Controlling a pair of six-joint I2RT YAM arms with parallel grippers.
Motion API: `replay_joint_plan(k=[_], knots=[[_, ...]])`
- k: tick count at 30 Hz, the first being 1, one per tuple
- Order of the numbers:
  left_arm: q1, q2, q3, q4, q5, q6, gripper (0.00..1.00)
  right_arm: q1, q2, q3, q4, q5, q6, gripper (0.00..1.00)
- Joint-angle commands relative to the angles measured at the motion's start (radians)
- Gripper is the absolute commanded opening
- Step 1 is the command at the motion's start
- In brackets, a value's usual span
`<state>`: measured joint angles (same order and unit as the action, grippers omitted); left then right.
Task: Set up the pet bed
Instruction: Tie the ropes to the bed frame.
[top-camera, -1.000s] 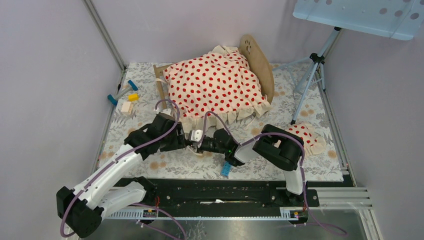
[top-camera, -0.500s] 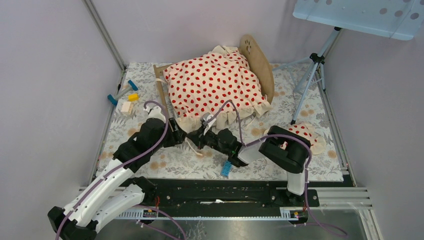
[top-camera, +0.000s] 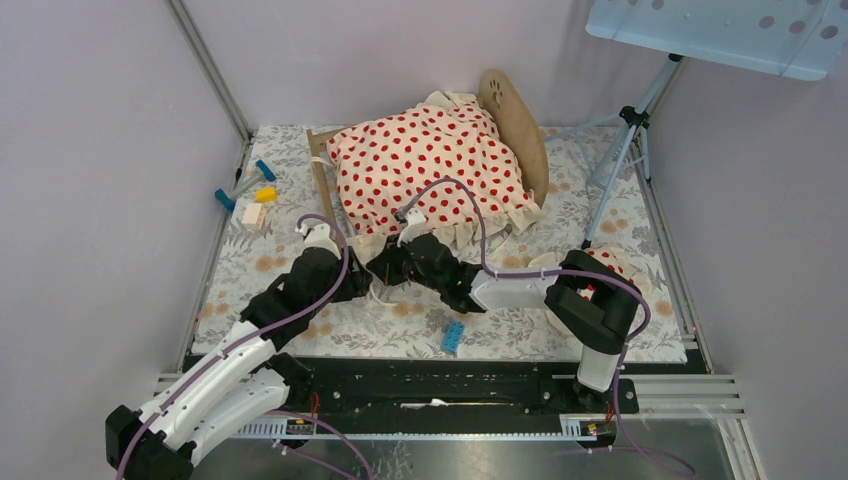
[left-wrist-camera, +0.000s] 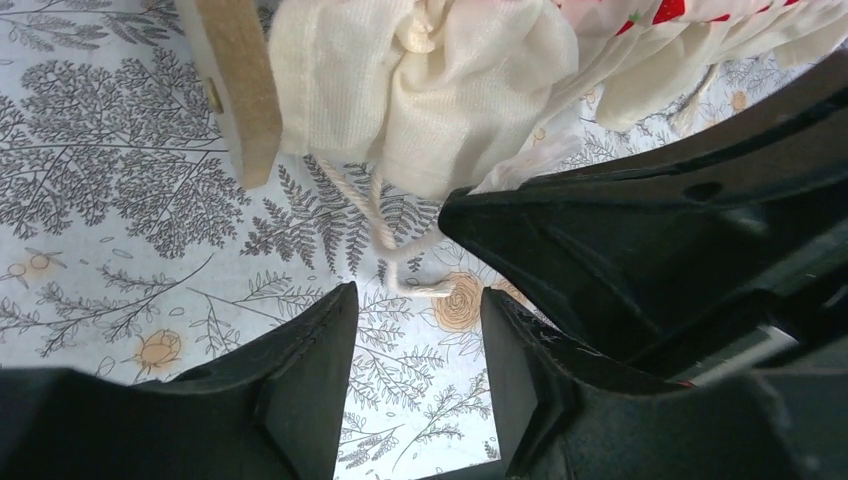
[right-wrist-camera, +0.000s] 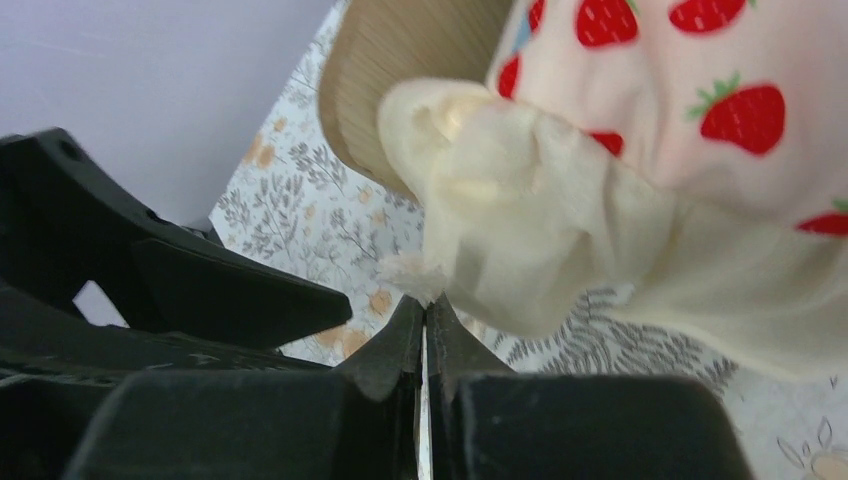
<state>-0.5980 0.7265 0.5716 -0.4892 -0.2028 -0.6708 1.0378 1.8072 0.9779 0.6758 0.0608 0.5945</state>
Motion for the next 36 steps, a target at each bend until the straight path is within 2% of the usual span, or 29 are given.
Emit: replay_joint_plan(k=[1,4,7,14,20,29,36], knots=[[0.003,-0.021,-0.022,0.154,0.034,0.075,0.50,-0.017,-0.043,0.032,-0.113,-0.028,0.095,0.00],[0.003,-0.017,-0.024,0.170,0.005,0.102,0.44,-0.019,-0.047,0.047,-0.146,-0.048,0.103,0.00],[0.003,-0.015,-0.028,0.206,-0.003,0.147,0.43,-0.023,-0.054,0.053,-0.169,-0.058,0.119,0.00],[0.003,-0.012,-0.058,0.262,0.065,0.234,0.42,-0.050,-0.062,0.052,-0.189,-0.100,0.176,0.00],[0.003,-0.061,-0.105,0.291,0.141,0.269,0.33,-0.075,-0.059,0.080,-0.219,-0.097,0.219,0.00],[0.003,-0.001,-0.125,0.371,0.176,0.291,0.38,-0.082,-0.054,0.111,-0.216,-0.158,0.202,0.00],[0.003,0.081,-0.095,0.371,0.080,0.316,0.41,-0.082,-0.069,0.108,-0.227,-0.169,0.185,0.00]])
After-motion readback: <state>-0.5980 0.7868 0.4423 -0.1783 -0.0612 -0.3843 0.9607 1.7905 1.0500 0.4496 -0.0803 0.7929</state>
